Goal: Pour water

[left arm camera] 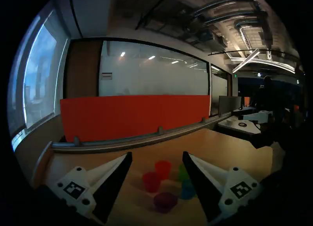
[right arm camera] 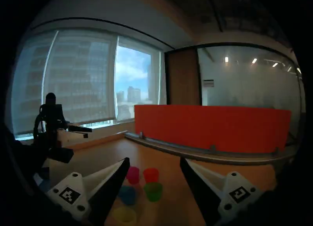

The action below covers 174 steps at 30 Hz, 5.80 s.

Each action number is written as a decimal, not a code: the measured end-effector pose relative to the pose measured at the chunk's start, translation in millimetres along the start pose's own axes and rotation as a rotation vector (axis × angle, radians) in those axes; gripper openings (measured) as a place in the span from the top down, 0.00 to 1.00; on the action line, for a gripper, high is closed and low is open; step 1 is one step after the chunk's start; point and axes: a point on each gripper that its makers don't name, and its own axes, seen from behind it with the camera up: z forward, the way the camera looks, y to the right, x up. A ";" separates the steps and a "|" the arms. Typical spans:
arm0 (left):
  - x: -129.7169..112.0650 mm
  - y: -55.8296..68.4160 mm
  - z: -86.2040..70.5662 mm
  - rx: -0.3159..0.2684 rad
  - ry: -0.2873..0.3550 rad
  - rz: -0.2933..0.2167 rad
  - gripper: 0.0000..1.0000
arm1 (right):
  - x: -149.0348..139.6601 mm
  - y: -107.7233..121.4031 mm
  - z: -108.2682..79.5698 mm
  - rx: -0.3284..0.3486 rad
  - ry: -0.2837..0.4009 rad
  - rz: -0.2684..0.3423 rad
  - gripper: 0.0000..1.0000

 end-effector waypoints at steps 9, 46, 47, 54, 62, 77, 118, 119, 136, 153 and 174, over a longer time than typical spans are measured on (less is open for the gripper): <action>4.5 5.9 2.4 -0.044 0.012 -0.014 0.04 | -4.0 -8.6 6.5 0.040 -0.018 -0.010 0.01; -38.9 20.0 11.7 -0.146 -0.163 0.073 0.04 | -61.0 -28.2 15.2 0.160 -0.275 -0.166 0.01; -39.8 20.1 11.8 -0.147 -0.165 0.074 0.04 | -62.1 -28.5 15.6 0.163 -0.278 -0.167 0.01; -47.2 22.0 12.3 -0.155 -0.178 0.080 0.04 | -73.3 -30.7 20.4 0.181 -0.303 -0.174 0.01; -58.5 21.4 14.6 -0.158 -0.207 0.085 0.04 | -90.8 -35.1 27.2 0.209 -0.338 -0.172 0.01; -72.0 22.5 23.6 -0.177 -0.243 0.092 0.04 | -125.4 -43.5 42.5 0.250 -0.393 -0.181 0.01; -88.7 23.7 46.8 -0.193 -0.262 0.094 0.04 | -203.7 -72.4 110.4 0.334 -0.513 -0.196 0.01; -88.8 23.7 47.1 -0.193 -0.262 0.094 0.04 | -205.7 -72.7 111.3 0.335 -0.518 -0.196 0.01; -90.7 20.4 46.9 -0.190 -0.263 0.093 0.04 | -223.8 -83.8 119.2 0.364 -0.577 -0.199 0.01; -92.8 16.9 45.2 -0.187 -0.265 0.089 0.04 | -241.5 -87.5 131.4 0.367 -0.638 -0.211 0.00; -94.7 16.2 43.1 -0.188 -0.268 0.084 0.04 | -253.7 -91.2 141.0 0.360 -0.658 -0.240 0.06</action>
